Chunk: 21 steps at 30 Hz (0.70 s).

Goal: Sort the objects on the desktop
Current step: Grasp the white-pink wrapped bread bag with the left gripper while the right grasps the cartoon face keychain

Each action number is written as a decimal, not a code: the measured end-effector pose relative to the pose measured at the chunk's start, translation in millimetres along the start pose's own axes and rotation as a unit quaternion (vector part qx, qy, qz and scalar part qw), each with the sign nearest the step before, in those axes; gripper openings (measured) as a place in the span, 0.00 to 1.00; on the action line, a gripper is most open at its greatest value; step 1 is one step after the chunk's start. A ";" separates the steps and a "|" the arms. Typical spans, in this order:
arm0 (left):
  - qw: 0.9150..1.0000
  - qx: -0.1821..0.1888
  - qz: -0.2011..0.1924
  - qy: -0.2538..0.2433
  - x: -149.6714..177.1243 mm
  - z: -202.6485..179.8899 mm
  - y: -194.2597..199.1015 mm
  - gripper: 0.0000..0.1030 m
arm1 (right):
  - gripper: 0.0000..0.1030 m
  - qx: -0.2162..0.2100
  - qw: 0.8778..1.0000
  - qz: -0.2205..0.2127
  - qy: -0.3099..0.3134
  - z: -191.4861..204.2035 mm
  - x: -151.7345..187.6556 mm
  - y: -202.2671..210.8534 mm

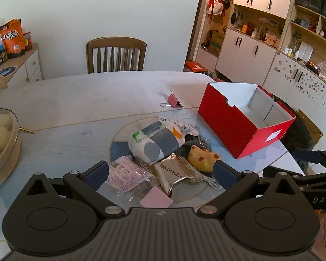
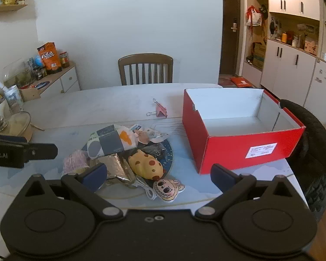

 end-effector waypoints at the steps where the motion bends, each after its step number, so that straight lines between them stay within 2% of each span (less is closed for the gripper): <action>1: 1.000 -0.002 0.000 -0.002 0.3 0.0 -2.1 1.00 | 0.98 -0.005 1.000 0.001 0.003 -0.4 0.6 -2.0; 9: 1.000 -0.012 0.001 0.005 9.2 7.9 -21.4 1.00 | 0.96 -0.017 0.999 0.011 0.035 -2.1 11.3 -21.0; 15: 1.000 -0.019 -0.009 -0.016 14.9 12.6 -32.4 1.00 | 0.96 -0.034 0.999 0.021 0.020 -6.6 19.7 -34.1; 21: 0.999 -0.023 -0.002 -0.046 21.2 18.3 -51.9 1.00 | 0.93 -0.041 0.999 0.029 0.023 -10.2 25.6 -49.8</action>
Point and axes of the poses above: each gripper's, at about its wrist camera, not at the fingertips, and y roughly against the way its jaws point, z to its left, x to its underside, the point moved 7 cm from there along -y, roughly the way its jaws point, and after that the axes turned 6 degrees about x, right-handed, at the moved point
